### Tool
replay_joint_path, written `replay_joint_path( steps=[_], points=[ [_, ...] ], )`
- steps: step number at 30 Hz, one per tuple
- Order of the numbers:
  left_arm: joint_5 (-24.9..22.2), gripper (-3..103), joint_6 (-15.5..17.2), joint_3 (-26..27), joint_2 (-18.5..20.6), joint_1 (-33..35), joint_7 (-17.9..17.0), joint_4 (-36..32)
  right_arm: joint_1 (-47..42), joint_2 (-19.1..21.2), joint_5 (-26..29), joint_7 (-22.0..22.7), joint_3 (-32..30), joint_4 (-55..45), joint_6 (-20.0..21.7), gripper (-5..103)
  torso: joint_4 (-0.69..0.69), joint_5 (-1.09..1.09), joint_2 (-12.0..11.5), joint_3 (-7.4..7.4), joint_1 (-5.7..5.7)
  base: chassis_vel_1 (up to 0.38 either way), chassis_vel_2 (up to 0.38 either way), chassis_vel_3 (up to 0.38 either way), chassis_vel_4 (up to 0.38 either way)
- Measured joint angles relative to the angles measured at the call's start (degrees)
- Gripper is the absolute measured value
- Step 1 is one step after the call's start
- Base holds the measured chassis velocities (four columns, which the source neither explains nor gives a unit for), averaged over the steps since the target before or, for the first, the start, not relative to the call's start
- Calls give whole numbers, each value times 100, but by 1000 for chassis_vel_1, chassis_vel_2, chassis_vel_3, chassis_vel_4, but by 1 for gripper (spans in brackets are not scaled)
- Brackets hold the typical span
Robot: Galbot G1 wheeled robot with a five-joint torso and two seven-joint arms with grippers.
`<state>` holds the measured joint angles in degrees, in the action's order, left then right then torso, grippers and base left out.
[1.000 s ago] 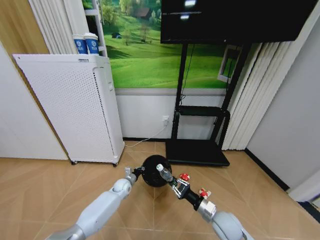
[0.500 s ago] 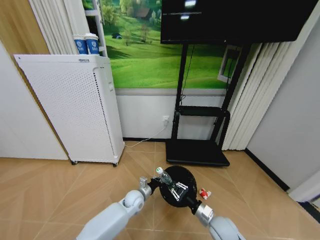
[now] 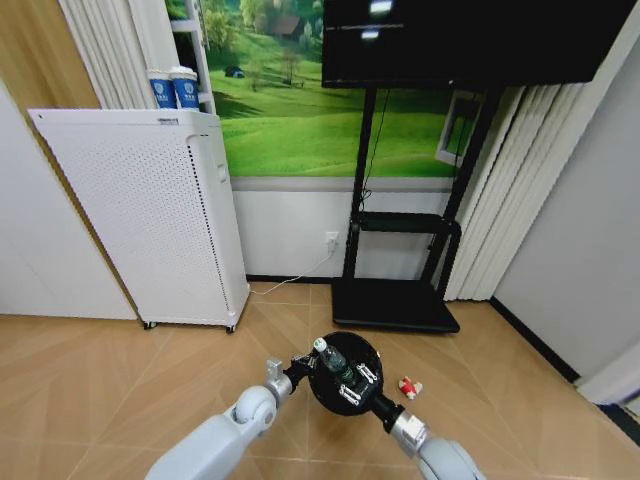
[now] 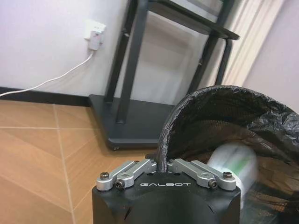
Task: Pick up the trash bin and place the garbage on the floor into it.
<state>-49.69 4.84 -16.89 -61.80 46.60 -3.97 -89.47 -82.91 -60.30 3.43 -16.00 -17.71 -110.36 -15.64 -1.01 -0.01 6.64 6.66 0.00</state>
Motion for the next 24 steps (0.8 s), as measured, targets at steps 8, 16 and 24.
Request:
replay_joint_path(
  steps=[8,16,24],
  points=[
    [-62,3,8,753,-100,406,-376,-13,-160,-78,474,445,-190,-128,-118,99,-1,-2,0,0,0,0,0,0,0],
    [-277,3,68,2723,183,1503,-733,-901,-174,-249,1329,2426,-314,-211,1478,100,0,-1,0,0,0,0,0,0,0],
    [-541,3,347,5016,218,3159,-1088,-1764,55,-177,2195,3071,-123,-156,2807,100,7,-2,0,0,0,0,0,0,0]
  ],
)
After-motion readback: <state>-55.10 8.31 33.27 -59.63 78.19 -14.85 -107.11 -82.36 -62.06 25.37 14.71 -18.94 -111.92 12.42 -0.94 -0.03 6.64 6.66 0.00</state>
